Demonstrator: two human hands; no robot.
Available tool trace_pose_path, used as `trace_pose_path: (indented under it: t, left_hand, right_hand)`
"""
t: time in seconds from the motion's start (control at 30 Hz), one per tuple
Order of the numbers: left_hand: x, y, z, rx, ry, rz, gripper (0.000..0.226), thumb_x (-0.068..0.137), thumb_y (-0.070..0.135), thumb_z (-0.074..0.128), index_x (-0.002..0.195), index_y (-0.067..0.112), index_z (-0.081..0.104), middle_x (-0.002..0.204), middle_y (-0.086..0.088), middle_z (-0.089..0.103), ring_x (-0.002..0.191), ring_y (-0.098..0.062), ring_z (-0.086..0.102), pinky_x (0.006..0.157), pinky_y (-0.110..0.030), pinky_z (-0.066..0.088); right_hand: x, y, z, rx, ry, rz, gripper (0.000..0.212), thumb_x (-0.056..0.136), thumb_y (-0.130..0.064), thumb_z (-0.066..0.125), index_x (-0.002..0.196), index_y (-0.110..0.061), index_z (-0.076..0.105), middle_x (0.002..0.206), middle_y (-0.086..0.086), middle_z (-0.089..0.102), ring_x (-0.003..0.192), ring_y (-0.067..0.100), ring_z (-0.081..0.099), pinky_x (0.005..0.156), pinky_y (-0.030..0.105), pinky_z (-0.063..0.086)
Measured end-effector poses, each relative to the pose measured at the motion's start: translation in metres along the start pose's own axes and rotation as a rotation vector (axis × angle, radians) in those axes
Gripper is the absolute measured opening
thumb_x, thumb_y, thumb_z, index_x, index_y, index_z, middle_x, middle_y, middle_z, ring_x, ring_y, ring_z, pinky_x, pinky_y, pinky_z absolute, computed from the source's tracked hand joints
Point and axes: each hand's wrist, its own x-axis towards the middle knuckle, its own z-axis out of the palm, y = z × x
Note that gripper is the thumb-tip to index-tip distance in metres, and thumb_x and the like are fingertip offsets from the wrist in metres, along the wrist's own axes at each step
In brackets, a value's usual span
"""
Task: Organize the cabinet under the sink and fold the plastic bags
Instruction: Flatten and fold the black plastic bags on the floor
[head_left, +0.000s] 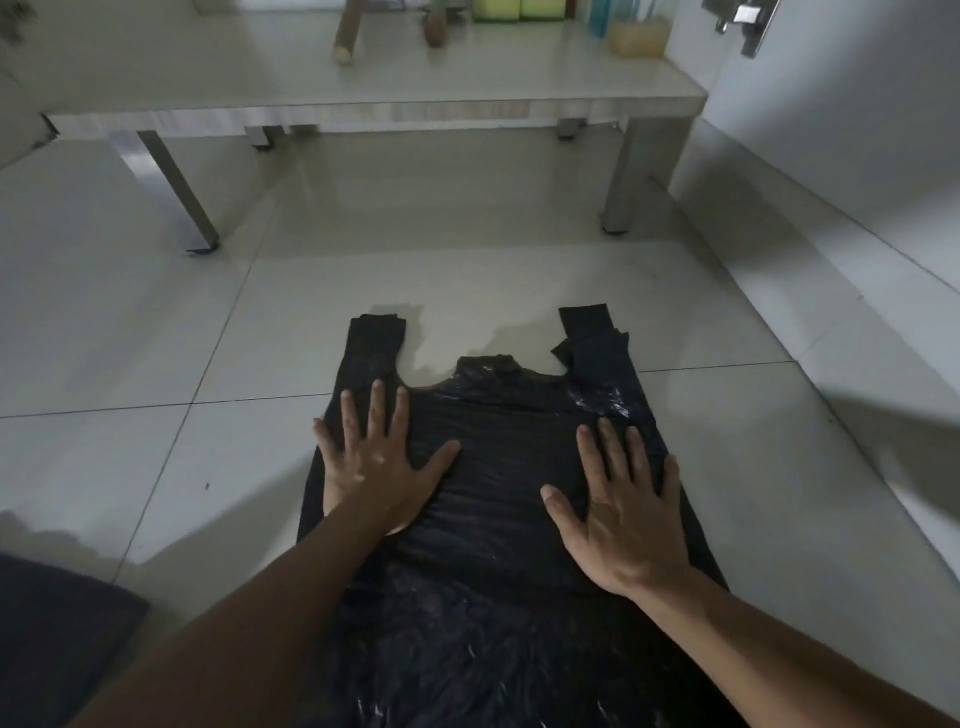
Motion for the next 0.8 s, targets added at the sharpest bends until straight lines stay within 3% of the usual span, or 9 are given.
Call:
trace_pose_path:
  t: [0.07, 0.17, 0.27, 0.37, 0.47, 0.57, 0.63, 0.7, 0.8]
  left_hand:
    - [-0.001, 0.002, 0.001, 0.018, 0.011, 0.015, 0.100, 0.072, 0.086, -0.008, 0.151, 0.026, -0.017, 0.159, -0.003, -0.020, 0.146, -0.034, -0.016, 0.114, -0.063, -0.002]
    - [0.000, 0.003, 0.001, 0.011, 0.009, 0.009, 0.101, 0.070, 0.086, -0.011, 0.150, 0.025, -0.019, 0.159, -0.004, -0.021, 0.146, -0.035, -0.016, 0.113, -0.064, 0.000]
    - [0.000, 0.004, 0.002, 0.010, 0.017, 0.003, 0.102, 0.069, 0.086, -0.013, 0.150, 0.025, -0.019, 0.159, -0.003, -0.021, 0.146, -0.034, -0.016, 0.113, -0.063, 0.000]
    - [0.001, 0.004, 0.002, 0.012, 0.021, 0.006, 0.101, 0.069, 0.085, -0.013, 0.150, 0.025, -0.019, 0.159, -0.003, -0.022, 0.146, -0.034, -0.016, 0.114, -0.063, 0.000]
    - [0.001, 0.004, 0.003, 0.011, 0.025, 0.007, 0.101, 0.069, 0.086, -0.013, 0.150, 0.025, -0.019, 0.158, -0.003, -0.022, 0.146, -0.034, -0.016, 0.113, -0.063, 0.001]
    - [0.001, 0.003, 0.005, 0.014, 0.039, 0.006, 0.101, 0.069, 0.086, -0.014, 0.150, 0.025, -0.019, 0.159, -0.003, -0.021, 0.146, -0.034, -0.015, 0.113, -0.063, 0.001]
    - [0.002, 0.004, 0.006, 0.018, 0.038, 0.004, 0.101, 0.069, 0.085, -0.016, 0.150, 0.025, -0.020, 0.158, -0.003, -0.022, 0.146, -0.034, -0.016, 0.113, -0.063, 0.000]
    - [0.002, 0.004, 0.006, 0.020, 0.036, 0.005, 0.101, 0.069, 0.085, -0.016, 0.149, 0.025, -0.020, 0.158, -0.003, -0.022, 0.146, -0.034, -0.016, 0.113, -0.063, 0.000]
    - [0.001, 0.003, 0.005, 0.017, 0.039, 0.005, 0.100, 0.070, 0.084, -0.014, 0.150, 0.025, -0.019, 0.158, -0.003, -0.022, 0.146, -0.034, -0.016, 0.113, -0.063, -0.001]
  right_hand:
    - [0.007, -0.002, -0.019, 0.071, 0.014, 0.044, 0.076, 0.086, -0.072, 0.033, 0.150, -0.032, 0.021, 0.160, -0.003, 0.015, 0.148, 0.023, 0.012, 0.117, 0.054, 0.010]
    - [0.043, 0.005, -0.053, 0.242, 0.283, 0.129, 0.042, 0.090, -0.052, 0.047, 0.119, -0.022, 0.057, 0.124, 0.002, 0.056, 0.118, 0.023, 0.049, 0.101, 0.046, 0.037]
    - [0.089, 0.014, -0.082, 0.357, 0.425, 0.209, 0.041, 0.096, -0.049, 0.041, 0.117, -0.016, 0.055, 0.120, 0.008, 0.056, 0.113, 0.027, 0.050, 0.095, 0.044, 0.037]
    - [0.132, 0.021, -0.099, 0.429, 0.174, 0.332, 0.067, 0.091, -0.066, 0.029, 0.133, -0.015, 0.045, 0.132, 0.012, 0.051, 0.123, 0.033, 0.045, 0.105, 0.048, 0.031]
    - [0.160, 0.022, -0.107, 0.440, -0.022, 0.321, 0.088, 0.083, -0.075, 0.030, 0.138, -0.008, 0.044, 0.139, 0.015, 0.049, 0.127, 0.036, 0.045, 0.109, 0.048, 0.031]
    - [0.172, 0.016, -0.114, 0.513, -0.078, 0.314, 0.064, 0.088, -0.051, 0.062, 0.126, -0.002, 0.052, 0.122, 0.013, 0.054, 0.120, 0.033, 0.052, 0.092, 0.032, 0.042]
    - [0.178, 0.015, -0.117, 0.580, -0.086, 0.341, 0.043, 0.078, -0.029, 0.078, 0.107, -0.005, 0.058, 0.115, 0.013, 0.061, 0.106, 0.029, 0.060, 0.085, 0.036, 0.049]
    - [0.183, 0.018, -0.118, 0.731, -0.053, 0.381, 0.032, 0.074, -0.014, 0.077, 0.102, -0.009, 0.061, 0.120, 0.016, 0.064, 0.095, 0.025, 0.060, 0.090, 0.039, 0.053]
    - [0.188, 0.027, -0.121, 0.960, 0.044, 0.422, 0.042, 0.080, -0.006, 0.068, 0.121, -0.004, 0.062, 0.126, 0.016, 0.062, 0.088, 0.022, 0.056, 0.087, 0.037, 0.053]
